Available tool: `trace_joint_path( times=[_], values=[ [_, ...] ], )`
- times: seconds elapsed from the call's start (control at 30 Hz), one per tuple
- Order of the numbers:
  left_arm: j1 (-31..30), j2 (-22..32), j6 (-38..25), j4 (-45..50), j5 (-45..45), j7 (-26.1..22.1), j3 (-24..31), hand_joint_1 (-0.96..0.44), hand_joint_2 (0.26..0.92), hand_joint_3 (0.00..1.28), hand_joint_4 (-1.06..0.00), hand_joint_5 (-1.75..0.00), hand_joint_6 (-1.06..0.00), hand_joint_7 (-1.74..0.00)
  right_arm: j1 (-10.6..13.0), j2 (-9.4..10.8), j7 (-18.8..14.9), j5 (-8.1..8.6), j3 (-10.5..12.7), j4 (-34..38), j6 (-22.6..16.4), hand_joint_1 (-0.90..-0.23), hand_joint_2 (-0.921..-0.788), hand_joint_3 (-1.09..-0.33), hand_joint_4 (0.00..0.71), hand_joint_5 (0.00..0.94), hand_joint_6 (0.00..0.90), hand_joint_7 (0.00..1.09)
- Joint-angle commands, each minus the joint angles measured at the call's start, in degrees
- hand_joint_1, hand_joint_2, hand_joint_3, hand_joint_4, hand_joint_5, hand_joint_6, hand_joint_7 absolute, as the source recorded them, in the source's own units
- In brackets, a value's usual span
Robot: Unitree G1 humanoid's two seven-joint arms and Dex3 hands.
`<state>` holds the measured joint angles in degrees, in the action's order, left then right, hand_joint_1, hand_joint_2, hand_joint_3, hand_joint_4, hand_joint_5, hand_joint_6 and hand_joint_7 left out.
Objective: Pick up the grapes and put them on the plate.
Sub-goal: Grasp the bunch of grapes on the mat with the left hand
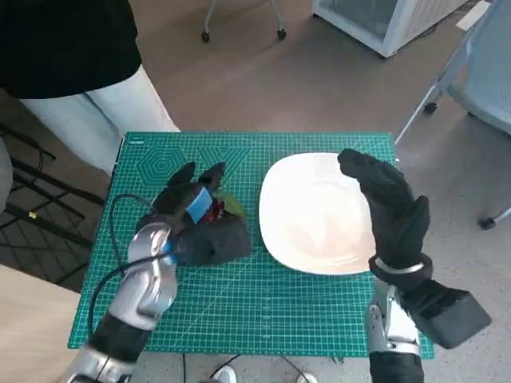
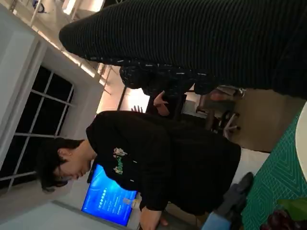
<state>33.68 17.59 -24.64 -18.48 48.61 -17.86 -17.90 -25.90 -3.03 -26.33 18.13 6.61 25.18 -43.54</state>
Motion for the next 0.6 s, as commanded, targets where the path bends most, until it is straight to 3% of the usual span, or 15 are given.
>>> trace_joint_path(
  times=[0.03, 0.37, 0.6],
  values=[
    [3.4, -0.4, 0.7, -7.1, -1.3, 1.2, -1.5, -0.29, 0.713, 0.00, 0.00, 0.00, -0.20, 0.00, 0.9, 0.2, 0.1, 0.13, 0.2, 1.0, 0.3, -0.703, -0.921, -0.696, 0.346, 0.003, 0.035, 0.57],
    [9.0, -1.4, 2.3, -21.9, -3.9, 2.7, -4.0, -0.24, 0.717, 0.01, 0.00, 0.00, -0.20, 0.00, 1.0, 0.3, 0.0, 0.27, 0.2, 0.8, 0.5, -0.703, -0.921, -0.697, 0.348, 0.004, 0.035, 0.57],
    [10.3, -1.7, 1.9, -25.1, -5.8, 2.3, -4.7, -0.22, 0.720, 0.01, -0.01, 0.00, -0.21, -0.01, 0.9, 0.1, -0.1, 0.48, 0.4, 1.0, 0.6, -0.704, -0.921, -0.697, 0.349, 0.004, 0.035, 0.57]
  ],
)
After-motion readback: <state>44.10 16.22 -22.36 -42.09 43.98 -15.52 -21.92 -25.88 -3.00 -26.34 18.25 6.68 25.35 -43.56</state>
